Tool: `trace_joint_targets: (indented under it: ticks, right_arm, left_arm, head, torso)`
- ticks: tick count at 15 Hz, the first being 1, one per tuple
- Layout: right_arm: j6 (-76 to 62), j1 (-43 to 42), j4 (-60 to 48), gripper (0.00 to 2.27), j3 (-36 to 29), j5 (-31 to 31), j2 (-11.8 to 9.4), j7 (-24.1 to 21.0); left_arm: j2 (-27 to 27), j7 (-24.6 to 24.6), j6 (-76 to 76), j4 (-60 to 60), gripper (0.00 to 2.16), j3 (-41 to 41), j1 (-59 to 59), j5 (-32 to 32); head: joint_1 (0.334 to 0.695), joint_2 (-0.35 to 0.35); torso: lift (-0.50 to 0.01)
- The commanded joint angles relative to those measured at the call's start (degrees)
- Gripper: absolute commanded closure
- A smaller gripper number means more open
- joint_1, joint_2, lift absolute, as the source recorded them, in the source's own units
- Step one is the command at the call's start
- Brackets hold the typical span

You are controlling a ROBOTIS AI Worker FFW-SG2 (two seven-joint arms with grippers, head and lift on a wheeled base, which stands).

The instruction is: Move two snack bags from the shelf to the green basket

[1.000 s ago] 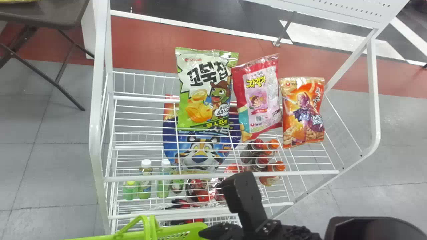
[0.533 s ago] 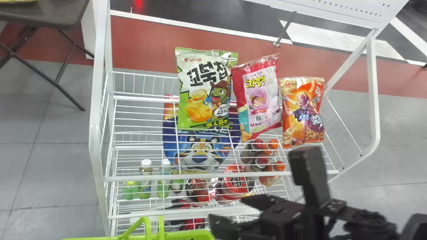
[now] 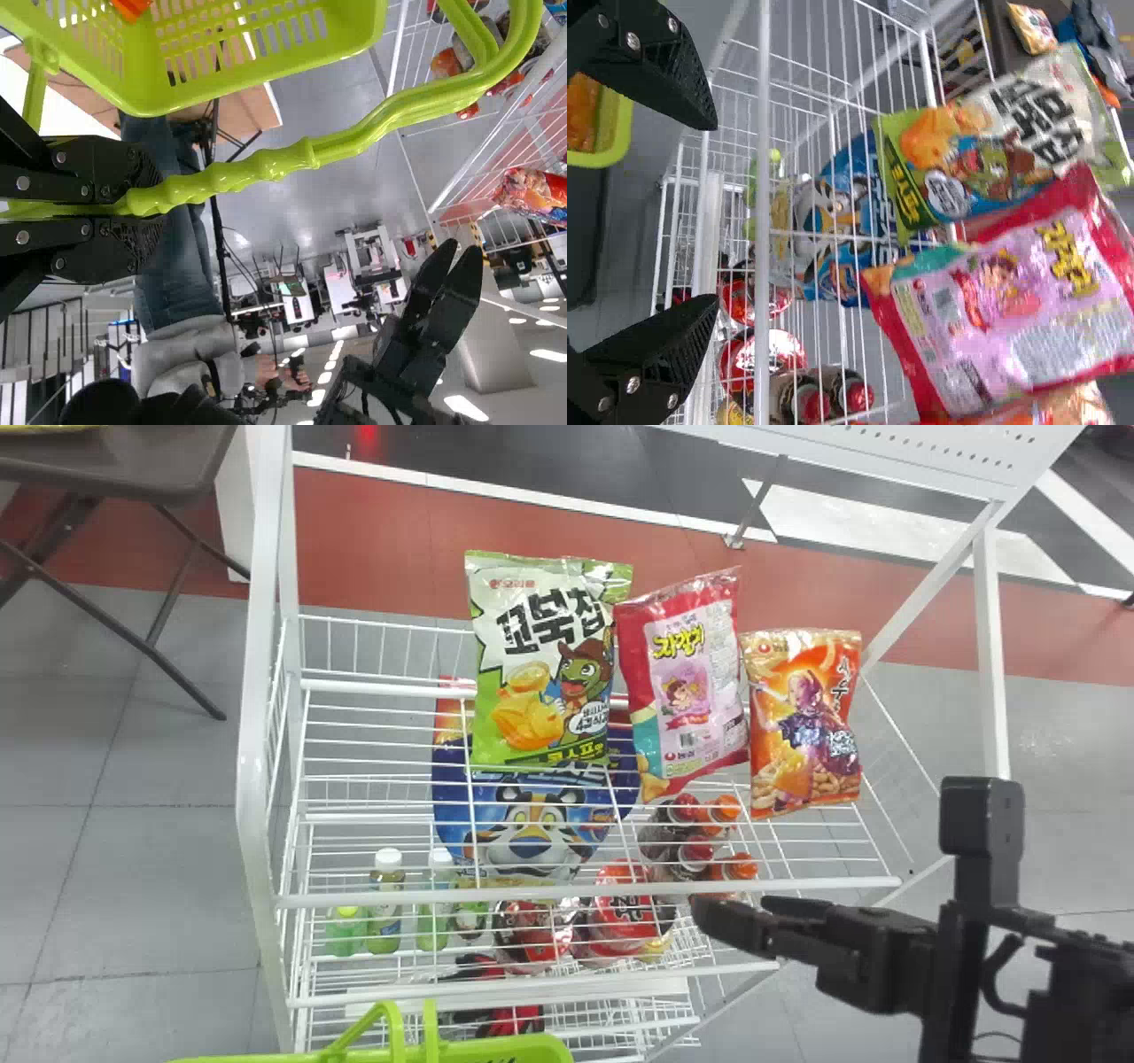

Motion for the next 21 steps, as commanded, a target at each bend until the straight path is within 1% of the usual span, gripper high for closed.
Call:
trace_joint_targets:
  ticks: [1, 4, 6, 7, 8, 10, 12, 14, 17, 18, 21]
  right_arm:
    - [-2.6, -3.7, 7.0, 0.16, 0.0, 3.6, 0.2, 1.6]
    - [-16.2, -8.8, 14.6, 0.17, 1.2, 8.0, 0.1, 4.1]
    - [-23.7, -12.6, 19.7, 0.17, 1.7, 10.8, -0.6, 6.9]
    - [-25.7, -13.9, 21.4, 0.17, 1.8, 12.1, -0.9, 7.4]
    - [-27.9, -14.7, 23.2, 0.17, 1.9, 12.7, -1.2, 7.4]
    - [-33.7, -16.2, 27.4, 0.17, 3.5, 14.7, -2.6, 7.4]
    - [-37.6, -19.1, 32.1, 0.17, 5.7, 18.3, -3.5, 7.3]
    - [-42.5, -21.9, 37.5, 0.18, 7.1, 20.7, -5.7, 7.4]
    - [-45.4, -23.1, 42.6, 0.18, 7.8, 22.6, -7.8, 7.4]
    - [-45.2, -23.1, 44.0, 0.18, 7.4, 22.8, -8.3, 7.4]
    - [-45.4, -23.0, 46.2, 0.18, 6.7, 23.4, -8.4, 7.4]
  left_arm:
    - [0.0, 0.0, 0.0, 0.3, 2.08, 0.0, -0.2, 0.0]
    - [0.0, 0.1, 0.0, 0.7, 2.08, 0.0, -0.4, -0.1]
    - [0.1, 0.1, 0.0, 1.1, 2.08, -0.1, -0.7, 0.0]
    - [0.2, 0.1, 0.0, 1.4, 2.08, -0.1, -1.1, 0.0]
    - [0.2, 0.2, 0.2, 1.6, 2.08, -0.1, -1.4, 0.0]
    - [0.3, 0.2, 0.2, 1.6, 2.08, -0.1, -1.5, 0.1]
    - [0.3, 0.2, 0.3, 1.6, 2.08, -0.1, -1.6, 0.1]
    - [0.3, 0.2, 0.5, 1.9, 2.08, -0.1, -1.7, 0.1]
    - [0.5, 0.2, 0.5, 2.1, 2.08, 0.1, -1.7, 0.2]
    - [0.6, 0.1, 0.5, 2.1, 2.08, 0.2, -1.7, 0.3]
    - [0.7, -0.1, 0.5, 2.1, 2.08, 0.5, -1.8, 0.5]
  head:
    - [0.695, -0.350]
    - [0.695, -0.350]
    - [0.695, -0.350]
    - [0.695, -0.350]
    - [0.695, -0.350]
    - [0.695, -0.350]
    - [0.695, -0.350]
    - [0.695, -0.350]
    - [0.695, -0.350]
    - [0.695, -0.350]
    - [0.695, -0.350]
  torso:
    - [-0.017]
    - [-0.017]
    - [-0.017]
    - [-0.017]
    - [-0.017]
    - [-0.017]
    - [-0.017]
    - [-0.017]
    - [-0.017]
    - [-0.017]
    - [-0.017]
